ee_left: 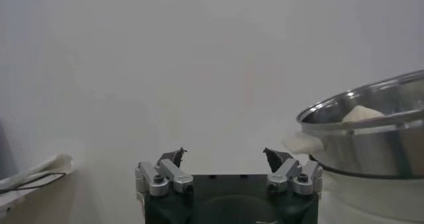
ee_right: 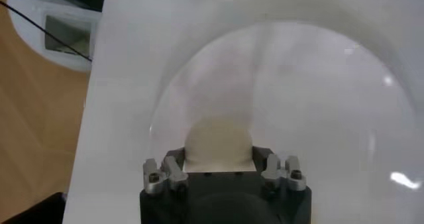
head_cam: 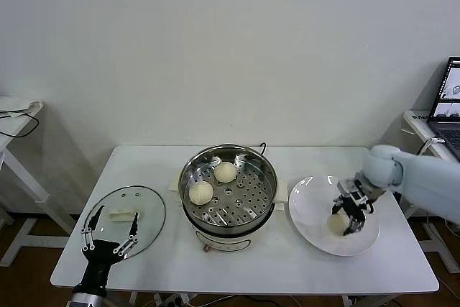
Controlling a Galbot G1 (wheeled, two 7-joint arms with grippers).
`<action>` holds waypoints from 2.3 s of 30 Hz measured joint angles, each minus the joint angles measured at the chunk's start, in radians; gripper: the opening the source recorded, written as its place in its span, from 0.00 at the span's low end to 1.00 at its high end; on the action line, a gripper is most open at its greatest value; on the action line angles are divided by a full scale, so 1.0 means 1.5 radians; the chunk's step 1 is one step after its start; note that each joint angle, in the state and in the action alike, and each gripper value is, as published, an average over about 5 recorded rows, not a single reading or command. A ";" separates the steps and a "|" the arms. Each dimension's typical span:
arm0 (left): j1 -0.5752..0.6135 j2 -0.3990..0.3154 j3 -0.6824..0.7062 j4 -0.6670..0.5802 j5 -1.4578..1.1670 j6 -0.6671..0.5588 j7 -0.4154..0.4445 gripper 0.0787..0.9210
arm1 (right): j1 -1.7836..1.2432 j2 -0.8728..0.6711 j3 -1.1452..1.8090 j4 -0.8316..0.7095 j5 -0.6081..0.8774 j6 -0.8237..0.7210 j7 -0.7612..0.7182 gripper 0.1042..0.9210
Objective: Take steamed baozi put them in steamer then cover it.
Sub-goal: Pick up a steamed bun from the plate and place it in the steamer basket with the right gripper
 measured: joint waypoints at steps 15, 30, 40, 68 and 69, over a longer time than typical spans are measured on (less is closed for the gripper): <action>0.004 0.004 0.009 -0.011 -0.001 0.000 0.000 0.88 | 0.253 0.134 -0.035 0.085 0.018 0.196 -0.009 0.66; 0.001 0.001 0.008 -0.010 -0.001 -0.009 0.000 0.88 | 0.238 0.269 -0.038 0.153 -0.086 0.334 0.042 0.67; -0.001 -0.001 0.005 -0.006 -0.003 -0.012 0.000 0.88 | 0.174 0.316 -0.027 0.148 -0.170 0.384 0.065 0.68; -0.008 -0.002 0.003 0.006 -0.008 -0.019 -0.001 0.88 | 0.084 0.389 -0.010 0.108 -0.255 0.422 0.086 0.86; -0.008 -0.002 0.003 0.006 -0.008 -0.019 -0.001 0.88 | 0.084 0.388 -0.008 0.108 -0.255 0.422 0.085 0.87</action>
